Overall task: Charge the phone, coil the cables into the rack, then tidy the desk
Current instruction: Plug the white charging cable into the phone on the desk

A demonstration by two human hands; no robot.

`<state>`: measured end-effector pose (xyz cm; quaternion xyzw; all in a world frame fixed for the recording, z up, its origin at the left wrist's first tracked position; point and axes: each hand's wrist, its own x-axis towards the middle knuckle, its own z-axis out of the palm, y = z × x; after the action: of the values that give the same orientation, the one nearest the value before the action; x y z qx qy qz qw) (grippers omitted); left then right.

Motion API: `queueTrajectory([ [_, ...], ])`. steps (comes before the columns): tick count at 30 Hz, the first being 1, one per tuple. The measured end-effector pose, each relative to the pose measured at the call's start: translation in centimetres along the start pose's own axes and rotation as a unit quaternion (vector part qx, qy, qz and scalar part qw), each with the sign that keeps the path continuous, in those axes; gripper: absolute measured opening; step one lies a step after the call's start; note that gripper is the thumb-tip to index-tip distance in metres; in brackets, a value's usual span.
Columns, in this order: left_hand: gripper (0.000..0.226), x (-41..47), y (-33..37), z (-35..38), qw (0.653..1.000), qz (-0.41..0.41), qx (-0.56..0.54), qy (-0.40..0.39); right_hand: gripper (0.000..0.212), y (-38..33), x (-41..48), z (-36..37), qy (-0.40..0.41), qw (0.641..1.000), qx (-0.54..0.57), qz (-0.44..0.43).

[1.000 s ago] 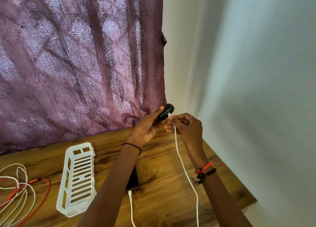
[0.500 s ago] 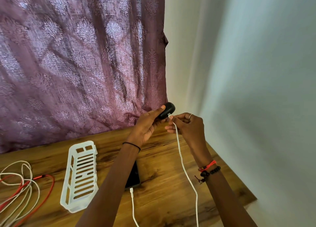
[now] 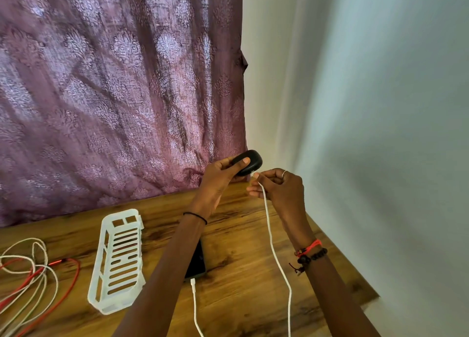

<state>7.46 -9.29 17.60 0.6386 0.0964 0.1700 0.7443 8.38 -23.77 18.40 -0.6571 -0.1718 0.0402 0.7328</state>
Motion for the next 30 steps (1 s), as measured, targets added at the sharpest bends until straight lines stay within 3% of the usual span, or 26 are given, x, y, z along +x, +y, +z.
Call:
queueTrajectory([
  [14,0.036,0.4,-0.5,0.1,0.997,0.031,0.07,0.02,0.014,2.1,0.5,0.3,0.03,0.999,0.027,-0.029],
  [20,0.04,1.0,-2.4,-0.7,0.995,-0.001,0.09,0.03,0.018,4.1,2.3,0.0,0.027,0.996,-0.075,0.027],
  [25,0.041,0.9,-5.4,-1.6,0.991,-0.027,0.127,-0.019,0.022,6.3,3.8,-0.1,0.015,0.995,-0.061,0.079],
  [28,0.041,1.2,-7.2,-2.3,0.989,-0.049,0.138,-0.025,0.007,8.4,4.3,-0.1,-0.01,0.993,-0.042,0.105],
  [30,0.054,1.3,-8.5,-2.9,0.988,-0.073,0.137,-0.024,0.005,10.0,4.5,-0.2,-0.009,0.991,-0.024,0.128],
])
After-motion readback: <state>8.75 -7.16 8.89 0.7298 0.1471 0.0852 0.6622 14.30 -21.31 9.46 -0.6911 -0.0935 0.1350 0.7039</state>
